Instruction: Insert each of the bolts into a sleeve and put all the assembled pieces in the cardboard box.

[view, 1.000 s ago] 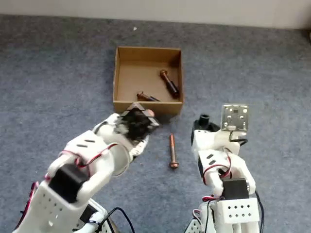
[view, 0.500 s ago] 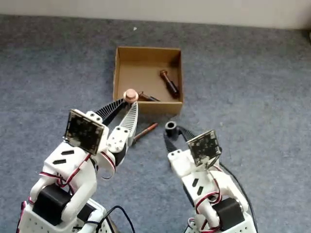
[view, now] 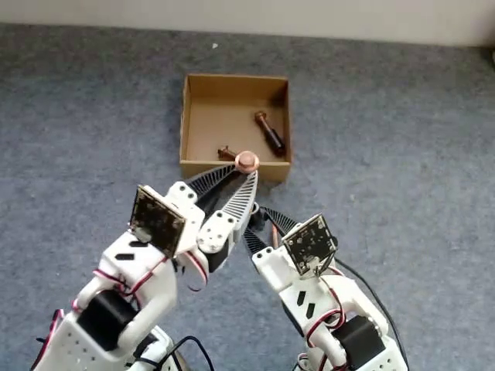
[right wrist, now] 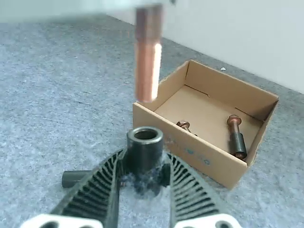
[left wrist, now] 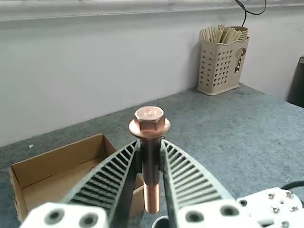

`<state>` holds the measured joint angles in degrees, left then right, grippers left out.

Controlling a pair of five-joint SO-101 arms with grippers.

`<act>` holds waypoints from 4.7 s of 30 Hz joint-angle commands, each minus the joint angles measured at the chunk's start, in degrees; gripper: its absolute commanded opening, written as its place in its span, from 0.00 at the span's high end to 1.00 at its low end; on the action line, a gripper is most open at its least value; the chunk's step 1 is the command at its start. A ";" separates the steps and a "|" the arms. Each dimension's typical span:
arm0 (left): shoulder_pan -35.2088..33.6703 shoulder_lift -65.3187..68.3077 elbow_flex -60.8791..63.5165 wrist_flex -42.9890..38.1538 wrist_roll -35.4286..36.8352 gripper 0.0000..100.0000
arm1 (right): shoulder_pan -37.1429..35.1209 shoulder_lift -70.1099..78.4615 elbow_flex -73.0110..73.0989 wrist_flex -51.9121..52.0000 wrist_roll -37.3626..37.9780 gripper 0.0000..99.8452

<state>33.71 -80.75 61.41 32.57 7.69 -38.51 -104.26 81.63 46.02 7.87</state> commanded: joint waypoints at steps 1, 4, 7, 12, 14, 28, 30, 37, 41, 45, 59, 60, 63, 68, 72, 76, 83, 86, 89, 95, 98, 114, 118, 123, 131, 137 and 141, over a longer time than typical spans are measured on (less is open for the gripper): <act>1.19 -0.48 2.51 -5.98 0.88 0.99 | -0.40 -0.92 -1.54 -2.33 0.70 0.99; 1.27 -0.75 3.82 -6.77 0.88 0.99 | -0.31 -0.92 -1.54 -2.33 0.70 0.99; 1.27 -0.84 3.82 -6.59 0.88 0.99 | -0.22 -0.92 -1.54 -2.42 0.70 0.99; 2.77 -0.84 4.00 -6.51 0.88 0.99 | 3.47 -0.92 -1.10 -6.02 0.70 0.99; 3.91 -0.84 4.53 -6.51 0.62 0.99 | 4.00 -0.92 -0.92 -7.08 0.70 0.99; 3.82 -0.84 6.02 -6.42 0.53 0.99 | 4.35 -0.92 -1.01 -7.16 0.70 0.99; 2.59 -0.84 6.11 -6.42 0.53 0.98 | 4.44 -0.92 -1.27 -7.16 0.70 0.99; 0.31 -0.84 8.92 -2.99 0.53 0.86 | 8.13 -0.92 -1.54 -7.16 0.44 0.99; 0.57 -0.84 8.57 -0.62 0.53 0.86 | 8.22 -0.92 -1.19 -7.16 0.53 0.99; 0.04 -0.57 6.29 4.22 0.44 0.82 | 8.31 -0.92 -1.01 -7.16 0.53 0.99; -8.75 -0.84 -0.75 12.48 -5.98 0.85 | 8.48 -0.92 -1.54 -4.18 0.53 0.99; -10.24 -0.84 -0.66 11.34 -5.98 0.86 | 8.48 -0.92 -1.80 -3.21 0.53 0.99; -13.76 -0.66 0.57 6.95 -5.89 0.87 | 8.31 -0.92 -4.97 -0.48 0.44 0.99; -17.01 -0.57 4.97 -6.59 -5.89 0.93 | 7.69 -0.92 -8.22 2.86 0.44 0.99; -16.66 -0.31 7.43 -17.67 -5.98 0.95 | 4.26 -0.92 -8.31 3.21 0.62 0.99; -15.52 -0.31 9.27 -22.51 -6.07 0.95 | 3.12 -0.92 -8.31 3.30 0.62 0.99; -15.87 -0.22 11.03 -22.68 -6.07 0.95 | 3.03 -0.92 -8.84 3.30 0.62 0.99; -15.69 -0.22 11.21 -22.68 -6.15 0.95 | 2.95 -0.92 -9.71 3.30 0.70 0.99; -15.69 -0.22 11.30 -22.68 -6.15 0.95 | 2.95 -0.92 -11.56 4.62 0.70 0.99; -16.04 -0.31 13.05 -22.51 -6.51 0.95 | 2.95 -0.92 -15.69 6.46 0.70 0.99; -15.69 -0.31 14.73 -22.68 -10.64 0.95 | 2.95 -0.92 -17.54 6.29 0.70 0.99; -15.52 -0.75 3.30 -22.51 -12.04 0.95 | -3.91 -0.92 -35.38 6.20 5.27 0.99; -15.52 -0.84 3.21 -22.42 -12.04 0.95 | -4.35 -0.92 -41.45 6.20 5.45 0.99; -15.52 -0.92 2.77 -19.78 -11.96 0.95 | -4.35 -1.01 -46.99 7.96 5.45 0.99; -15.52 -0.92 3.21 -19.87 -12.04 0.95 | -4.35 -1.01 -46.11 7.87 5.54 0.99; -16.04 -0.92 3.03 -17.93 -12.04 0.95 | -1.89 -0.57 -44.35 7.87 5.54 0.99; -16.04 -0.92 2.77 -12.57 -12.04 0.95 | 5.23 -0.57 -35.56 4.97 5.54 0.99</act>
<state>17.54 -81.19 67.30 17.01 -3.38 -39.47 -105.41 39.25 54.29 12.79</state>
